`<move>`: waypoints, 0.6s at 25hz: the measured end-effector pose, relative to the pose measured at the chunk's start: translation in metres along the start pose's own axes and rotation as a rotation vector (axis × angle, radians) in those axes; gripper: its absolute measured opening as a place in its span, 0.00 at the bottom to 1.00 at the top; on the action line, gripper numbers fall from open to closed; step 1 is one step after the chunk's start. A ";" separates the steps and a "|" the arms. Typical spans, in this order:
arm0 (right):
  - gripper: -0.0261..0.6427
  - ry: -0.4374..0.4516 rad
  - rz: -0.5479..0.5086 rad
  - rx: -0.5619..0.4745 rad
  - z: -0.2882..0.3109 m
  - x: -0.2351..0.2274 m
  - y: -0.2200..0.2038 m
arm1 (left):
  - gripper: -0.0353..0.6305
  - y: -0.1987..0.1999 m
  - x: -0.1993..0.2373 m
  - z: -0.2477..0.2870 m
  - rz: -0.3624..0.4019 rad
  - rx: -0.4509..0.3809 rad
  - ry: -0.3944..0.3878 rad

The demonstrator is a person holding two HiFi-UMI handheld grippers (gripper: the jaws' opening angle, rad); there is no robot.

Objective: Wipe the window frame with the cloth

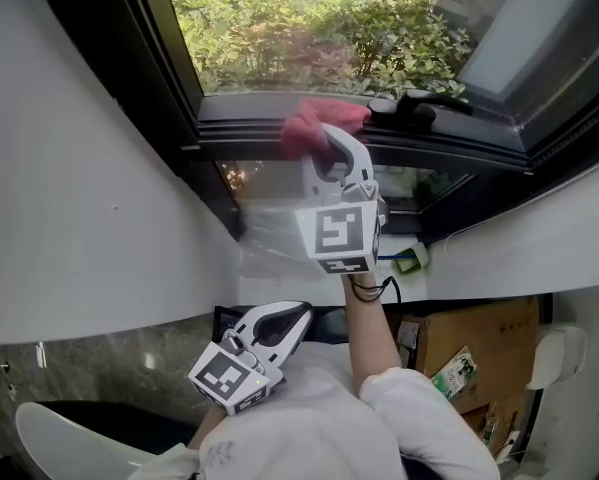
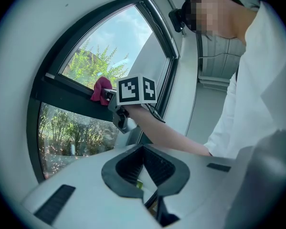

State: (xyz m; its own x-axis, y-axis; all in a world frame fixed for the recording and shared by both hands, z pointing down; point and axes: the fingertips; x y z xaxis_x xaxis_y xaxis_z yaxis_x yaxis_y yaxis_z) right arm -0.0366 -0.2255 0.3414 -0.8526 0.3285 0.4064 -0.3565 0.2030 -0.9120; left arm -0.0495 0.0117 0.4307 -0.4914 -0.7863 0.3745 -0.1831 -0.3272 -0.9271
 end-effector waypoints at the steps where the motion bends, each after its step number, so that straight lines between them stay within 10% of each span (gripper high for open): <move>1: 0.14 -0.002 0.001 -0.001 -0.001 -0.001 0.000 | 0.07 0.000 0.000 0.000 -0.001 0.000 -0.001; 15: 0.14 -0.028 0.011 0.002 -0.009 -0.016 -0.006 | 0.07 0.004 0.000 0.004 -0.004 -0.014 0.002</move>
State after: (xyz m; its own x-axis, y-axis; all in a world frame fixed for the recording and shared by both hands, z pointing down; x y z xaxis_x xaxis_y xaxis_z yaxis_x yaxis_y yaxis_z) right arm -0.0173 -0.2235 0.3413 -0.8667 0.3046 0.3950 -0.3483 0.1973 -0.9164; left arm -0.0467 0.0087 0.4272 -0.4921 -0.7841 0.3783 -0.1968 -0.3231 -0.9257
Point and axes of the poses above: the fingertips, and each gripper's own axes: z forward along the fingers, x to its left, y out of its top, and after that the axes turned 8 degrees about -x, right-handed
